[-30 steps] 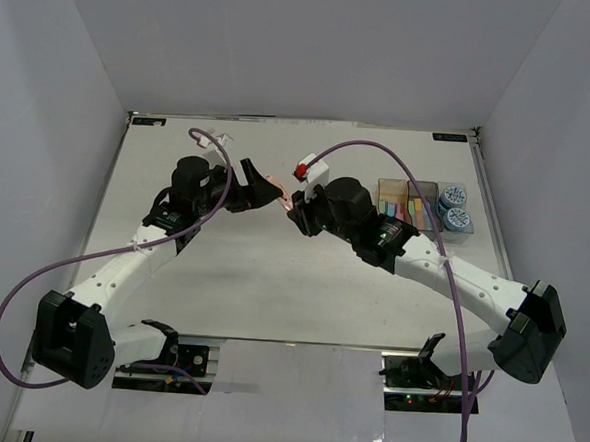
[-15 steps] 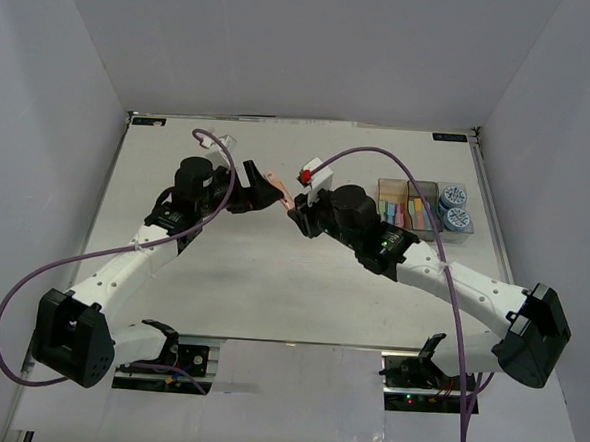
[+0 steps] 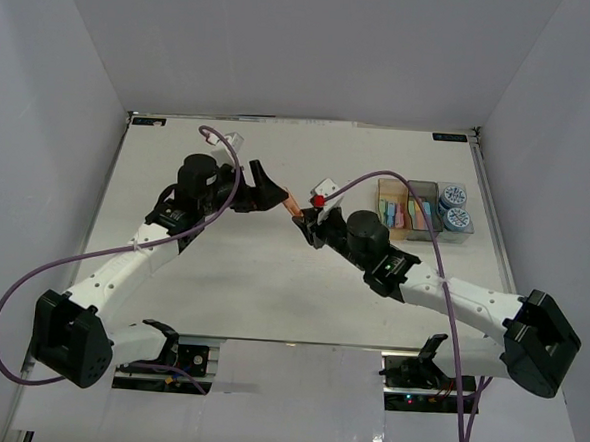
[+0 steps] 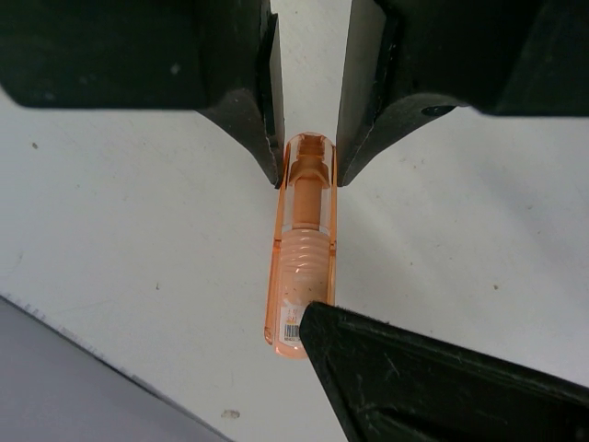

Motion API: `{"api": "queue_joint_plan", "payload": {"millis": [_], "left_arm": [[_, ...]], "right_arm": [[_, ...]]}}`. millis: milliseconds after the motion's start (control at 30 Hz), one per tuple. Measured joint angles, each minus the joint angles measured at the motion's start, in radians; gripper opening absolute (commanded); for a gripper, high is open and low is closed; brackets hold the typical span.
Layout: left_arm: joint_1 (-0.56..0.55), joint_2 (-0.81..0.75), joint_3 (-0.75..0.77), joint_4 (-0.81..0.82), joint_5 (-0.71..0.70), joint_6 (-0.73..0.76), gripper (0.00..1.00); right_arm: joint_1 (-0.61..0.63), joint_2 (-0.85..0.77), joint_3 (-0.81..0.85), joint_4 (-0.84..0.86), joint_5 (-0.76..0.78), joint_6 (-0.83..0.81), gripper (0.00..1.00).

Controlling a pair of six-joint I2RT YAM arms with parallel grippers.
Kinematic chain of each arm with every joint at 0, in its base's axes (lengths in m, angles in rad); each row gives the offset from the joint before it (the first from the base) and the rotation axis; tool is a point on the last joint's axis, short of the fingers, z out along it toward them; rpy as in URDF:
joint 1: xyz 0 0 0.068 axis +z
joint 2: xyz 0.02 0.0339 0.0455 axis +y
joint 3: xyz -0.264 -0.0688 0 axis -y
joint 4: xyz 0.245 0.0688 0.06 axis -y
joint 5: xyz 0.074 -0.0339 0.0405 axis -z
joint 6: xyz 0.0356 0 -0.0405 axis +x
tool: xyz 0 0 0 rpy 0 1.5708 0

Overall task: Sort the stationery into containers
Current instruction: Close the pen cap on the pen.

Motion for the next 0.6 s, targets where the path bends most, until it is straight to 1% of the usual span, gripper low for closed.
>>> {"api": "queue_joint_plan", "payload": {"millis": [200,300,400,600], "left_arm": [[-0.009,-0.008,0.04,-0.051,-0.01,0.014,0.98],[-0.009,-0.016,0.106,-0.101,-0.016,0.029,0.98],[-0.009,-0.019,0.21,-0.169,-0.016,0.062,0.98],[-0.009,-0.02,0.406,-0.326,0.059,0.151,0.85]], "right_arm": [[0.0,-0.064,-0.089,0.148,0.0,-0.033,0.09],[0.0,-0.101,-0.112,0.185,-0.002,-0.058,0.09],[0.0,-0.13,-0.112,0.199,-0.012,-0.093,0.09],[0.0,-0.171,-0.111,0.185,-0.054,-0.163,0.09]]}}
